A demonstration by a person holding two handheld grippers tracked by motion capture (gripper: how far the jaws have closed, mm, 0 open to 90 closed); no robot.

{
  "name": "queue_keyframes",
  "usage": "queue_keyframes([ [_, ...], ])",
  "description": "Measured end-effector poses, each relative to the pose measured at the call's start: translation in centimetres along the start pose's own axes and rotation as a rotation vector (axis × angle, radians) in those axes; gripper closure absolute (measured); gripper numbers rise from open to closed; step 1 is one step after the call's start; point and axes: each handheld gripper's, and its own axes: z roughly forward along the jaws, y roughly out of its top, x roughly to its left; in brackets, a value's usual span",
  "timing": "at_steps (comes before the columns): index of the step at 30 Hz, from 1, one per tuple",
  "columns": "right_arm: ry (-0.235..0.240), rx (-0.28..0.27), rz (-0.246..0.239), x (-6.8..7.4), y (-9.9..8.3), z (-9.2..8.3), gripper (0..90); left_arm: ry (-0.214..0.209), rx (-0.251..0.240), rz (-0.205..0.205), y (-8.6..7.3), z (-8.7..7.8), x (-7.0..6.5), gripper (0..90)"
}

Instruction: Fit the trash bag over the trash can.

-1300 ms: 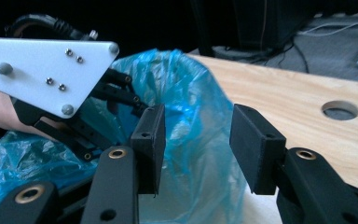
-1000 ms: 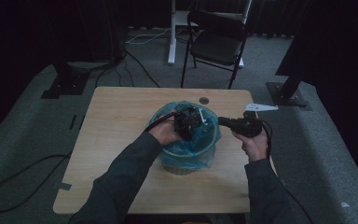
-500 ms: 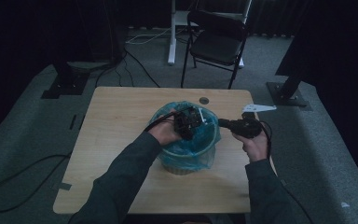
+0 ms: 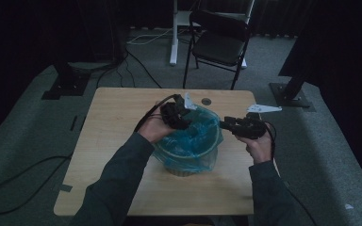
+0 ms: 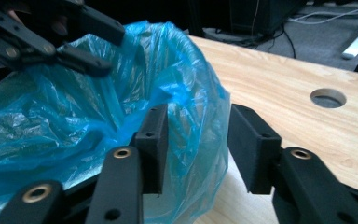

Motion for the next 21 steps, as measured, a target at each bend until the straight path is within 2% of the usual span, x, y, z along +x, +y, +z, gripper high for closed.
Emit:
queue_keyframes([
  [1,0.000,0.000,0.000,0.0,0.0,0.0,56.3,0.000,0.000,0.000,0.0,0.0,0.0,55.3],
  [4,-0.010,-0.012,-0.003,-0.1,0.0,-0.2,54.2,0.020,-0.058,-0.058,-0.7,-1.4,0.9,55.3],
  [8,-0.036,-0.011,-0.005,-0.2,-0.2,-0.2,51.8,0.042,-0.098,-0.103,-1.7,-2.6,1.6,55.2],
  [14,-0.070,-0.017,0.002,-0.8,-0.4,-0.6,49.9,0.078,-0.134,-0.179,-3.8,-3.3,2.7,54.9],
  [18,-0.096,-0.004,-0.001,-1.1,-0.7,-0.7,49.1,0.100,-0.163,-0.241,-5.3,-3.9,3.5,54.7],
  [21,-0.110,0.007,0.006,-1.6,-1.0,-0.7,49.0,0.128,-0.168,-0.274,-6.7,-4.2,4.0,54.1],
])
